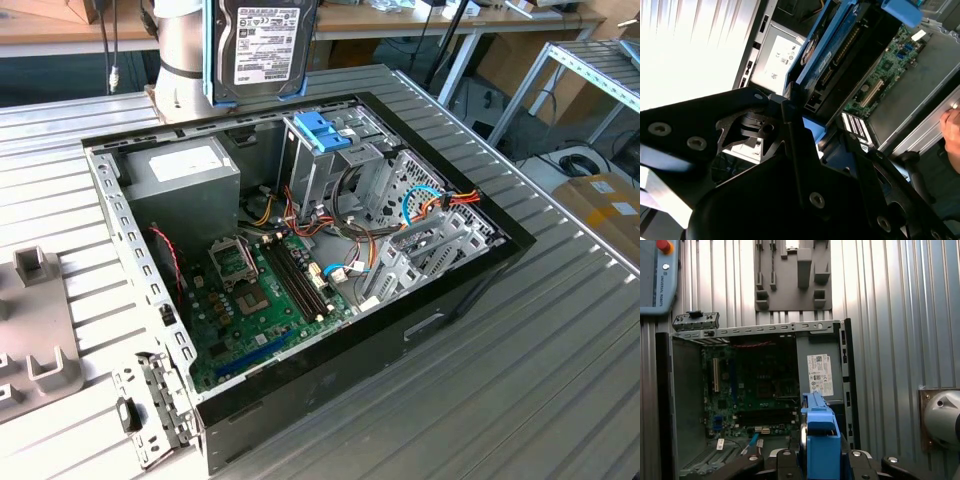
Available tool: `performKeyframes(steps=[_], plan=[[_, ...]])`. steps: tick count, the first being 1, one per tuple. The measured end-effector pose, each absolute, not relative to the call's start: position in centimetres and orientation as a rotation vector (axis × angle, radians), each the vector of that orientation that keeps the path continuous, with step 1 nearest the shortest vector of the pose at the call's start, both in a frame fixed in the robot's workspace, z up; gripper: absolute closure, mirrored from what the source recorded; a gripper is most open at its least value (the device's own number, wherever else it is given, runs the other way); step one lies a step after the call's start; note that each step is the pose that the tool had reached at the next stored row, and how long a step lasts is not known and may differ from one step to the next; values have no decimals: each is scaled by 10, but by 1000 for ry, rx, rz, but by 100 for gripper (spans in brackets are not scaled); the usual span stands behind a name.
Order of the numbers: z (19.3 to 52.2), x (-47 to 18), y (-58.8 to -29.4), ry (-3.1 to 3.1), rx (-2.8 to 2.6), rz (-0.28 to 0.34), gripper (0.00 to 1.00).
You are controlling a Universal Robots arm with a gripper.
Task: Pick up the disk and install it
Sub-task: 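Pick up the disk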
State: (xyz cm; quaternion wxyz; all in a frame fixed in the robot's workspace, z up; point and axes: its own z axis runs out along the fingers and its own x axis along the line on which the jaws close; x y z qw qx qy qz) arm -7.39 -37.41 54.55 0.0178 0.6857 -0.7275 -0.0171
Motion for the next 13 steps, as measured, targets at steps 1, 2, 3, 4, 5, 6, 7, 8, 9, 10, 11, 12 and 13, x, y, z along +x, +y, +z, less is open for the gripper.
performKeyframes(steps=[1,2,3,4,5,6,7,8,9,10,11,12,13], plan=[[545,-73,-374,-2260,2130,-53,63],[545,-71,-374,-2260,2130,-52,63],[545,-70,-374,-2260,2129,-52,63],[545,-69,-374,-2259,2129,-52,63],[545,-68,-374,-2259,2129,-51,63],[545,-66,-374,-2259,2129,-51,63],[545,-65,-374,-2259,2129,-50,63],[545,-64,-374,-2259,2129,-50,63],[545,-62,-374,-2259,2129,-50,63],[545,-60,-374,-2259,2128,-50,63],[545,-59,-374,-2258,2128,-49,63],[545,-57,-374,-2258,2128,-49,63],[545,-56,-374,-2258,2128,-49,63]])
